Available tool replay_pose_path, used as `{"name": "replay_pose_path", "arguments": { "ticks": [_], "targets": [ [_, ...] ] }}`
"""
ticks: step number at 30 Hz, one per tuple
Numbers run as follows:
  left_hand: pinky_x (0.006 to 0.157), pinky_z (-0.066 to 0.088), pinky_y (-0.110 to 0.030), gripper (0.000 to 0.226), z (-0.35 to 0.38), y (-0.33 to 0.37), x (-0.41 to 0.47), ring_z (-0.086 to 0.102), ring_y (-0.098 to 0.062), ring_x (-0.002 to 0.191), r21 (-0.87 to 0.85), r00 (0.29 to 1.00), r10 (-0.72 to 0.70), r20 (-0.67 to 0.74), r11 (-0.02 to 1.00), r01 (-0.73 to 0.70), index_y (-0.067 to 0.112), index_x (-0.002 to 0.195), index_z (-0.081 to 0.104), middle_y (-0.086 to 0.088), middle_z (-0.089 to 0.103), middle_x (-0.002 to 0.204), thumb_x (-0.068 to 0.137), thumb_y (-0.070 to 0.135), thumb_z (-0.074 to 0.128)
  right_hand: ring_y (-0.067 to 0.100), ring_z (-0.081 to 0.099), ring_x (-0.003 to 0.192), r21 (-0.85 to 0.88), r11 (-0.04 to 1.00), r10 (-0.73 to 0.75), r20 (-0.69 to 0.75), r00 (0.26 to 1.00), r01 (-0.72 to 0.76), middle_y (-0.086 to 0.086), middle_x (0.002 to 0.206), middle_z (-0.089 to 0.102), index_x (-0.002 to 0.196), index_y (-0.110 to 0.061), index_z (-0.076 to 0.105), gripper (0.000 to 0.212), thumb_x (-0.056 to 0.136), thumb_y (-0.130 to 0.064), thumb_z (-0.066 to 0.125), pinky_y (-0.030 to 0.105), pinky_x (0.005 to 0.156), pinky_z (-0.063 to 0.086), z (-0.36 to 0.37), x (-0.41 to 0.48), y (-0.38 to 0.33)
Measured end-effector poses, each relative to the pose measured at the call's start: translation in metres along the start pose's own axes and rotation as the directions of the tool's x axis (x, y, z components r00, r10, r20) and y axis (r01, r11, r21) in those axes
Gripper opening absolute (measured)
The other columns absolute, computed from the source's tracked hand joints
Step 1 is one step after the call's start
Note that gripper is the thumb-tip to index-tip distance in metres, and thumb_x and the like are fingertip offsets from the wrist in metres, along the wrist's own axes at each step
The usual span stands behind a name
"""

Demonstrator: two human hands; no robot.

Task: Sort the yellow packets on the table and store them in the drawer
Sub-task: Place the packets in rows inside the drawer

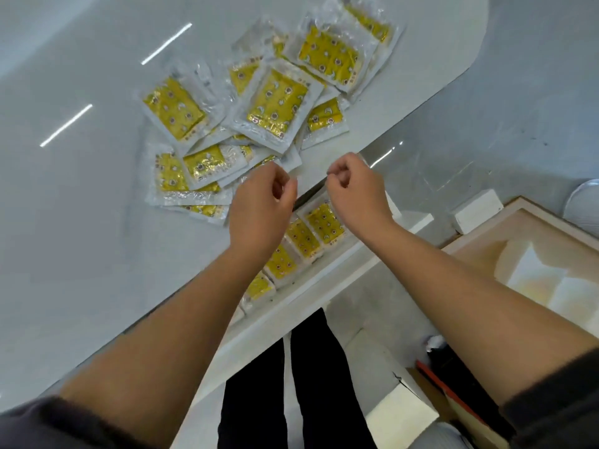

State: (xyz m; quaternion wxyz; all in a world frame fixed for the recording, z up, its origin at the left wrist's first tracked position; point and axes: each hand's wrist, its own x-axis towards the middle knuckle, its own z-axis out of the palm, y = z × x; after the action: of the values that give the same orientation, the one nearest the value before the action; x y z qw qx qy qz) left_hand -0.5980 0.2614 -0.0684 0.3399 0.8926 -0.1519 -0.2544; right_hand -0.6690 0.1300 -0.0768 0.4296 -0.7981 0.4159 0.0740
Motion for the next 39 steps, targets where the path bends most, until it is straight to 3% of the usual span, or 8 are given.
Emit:
{"name": "replay_pose_path", "arguments": {
  "ticks": [2,8,16,21,26,31,36,39],
  "targets": [
    [0.070,0.046,-0.033,0.009,-0.010,-0.003,0.024,0.054,-0.018,0.087,0.079,0.990,0.109,-0.086,0.992,-0.102,0.017,0.092,0.058,0.002,0.054,0.092,0.087,0.025,0.059,0.016,0.063,0.079,0.155,0.983,0.100,0.001,0.995,-0.099,-0.003,0.081,0.061,0.095,-0.019,0.058,0.008,0.089,-0.019,0.053,0.039,0.076,0.055,0.004,0.008,-0.019],
    [0.104,0.029,-0.044,0.066,-0.024,-0.010,0.091,0.036,-0.025,0.132,0.319,0.993,0.074,-0.089,0.947,-0.042,0.021,0.136,0.043,-0.005,0.042,0.140,0.079,0.043,0.067,0.019,0.065,0.078,0.477,0.809,0.361,0.058,0.931,-0.344,-0.003,0.077,0.063,0.096,-0.018,0.055,0.013,0.086,-0.024,0.061,0.047,0.086,0.055,0.021,0.057,-0.061],
    [0.095,0.023,-0.037,0.032,-0.033,-0.022,0.096,0.050,-0.019,0.113,0.358,0.970,0.241,-0.030,0.909,-0.215,0.025,0.114,0.059,0.004,0.057,0.118,0.085,0.036,0.061,0.018,0.048,0.060,0.580,0.701,0.452,0.088,0.888,-0.415,0.008,0.076,0.055,0.078,-0.014,0.049,0.032,0.078,-0.033,0.076,0.029,0.054,0.038,0.034,0.070,-0.068],
    [0.094,0.024,-0.040,0.018,-0.037,-0.032,0.087,0.055,-0.021,0.104,0.361,0.894,0.443,0.075,0.823,-0.438,0.021,0.097,0.066,0.001,0.061,0.105,0.090,0.032,0.053,0.020,0.058,0.088,0.571,0.693,0.453,0.129,0.882,-0.440,0.006,0.102,0.060,0.103,-0.015,0.056,0.049,0.067,-0.038,0.080,0.029,0.066,0.046,0.035,0.065,-0.060],
    [0.095,0.023,-0.031,0.032,-0.041,-0.015,0.104,0.045,-0.020,0.119,0.289,0.965,0.245,-0.088,0.934,-0.211,0.019,0.116,0.058,-0.002,0.051,0.125,0.085,0.024,0.055,0.018,0.067,0.086,0.558,0.725,0.417,0.110,0.902,-0.403,0.000,0.094,0.070,0.087,-0.021,0.063,0.018,0.076,-0.023,0.077,0.034,0.080,0.055,0.021,0.059,-0.050],
    [0.103,0.025,-0.043,0.064,-0.037,0.000,0.127,0.044,-0.025,0.126,0.393,0.998,0.069,0.013,0.917,-0.069,0.021,0.137,0.041,-0.004,0.050,0.133,0.082,0.043,0.066,0.014,0.066,0.080,0.566,0.719,0.390,0.151,0.908,-0.403,-0.006,0.083,0.068,0.084,-0.024,0.063,0.014,0.079,-0.022,0.075,0.029,0.071,0.054,0.010,0.053,-0.037],
    [0.103,0.026,-0.039,0.027,-0.039,0.010,0.131,0.059,-0.022,0.097,0.221,0.995,-0.028,0.092,0.975,0.007,0.021,0.112,0.055,0.009,0.057,0.080,0.088,0.031,0.063,0.025,0.066,0.100,0.464,0.776,0.372,0.211,0.904,-0.428,0.008,0.106,0.069,0.099,-0.018,0.065,0.029,0.074,-0.028,0.077,0.046,0.091,0.054,0.009,0.050,-0.031],
    [0.090,0.048,-0.036,0.006,-0.044,0.009,0.132,0.059,-0.018,0.085,-0.012,0.996,-0.041,0.084,0.999,0.042,0.022,0.089,0.057,0.008,0.056,0.079,0.086,0.020,0.062,0.016,0.066,0.096,0.434,0.828,0.271,0.246,0.931,-0.355,-0.002,0.108,0.068,0.113,-0.024,0.061,0.040,0.076,-0.030,0.077,0.036,0.085,0.055,0.002,0.046,-0.028]
  ]
}}
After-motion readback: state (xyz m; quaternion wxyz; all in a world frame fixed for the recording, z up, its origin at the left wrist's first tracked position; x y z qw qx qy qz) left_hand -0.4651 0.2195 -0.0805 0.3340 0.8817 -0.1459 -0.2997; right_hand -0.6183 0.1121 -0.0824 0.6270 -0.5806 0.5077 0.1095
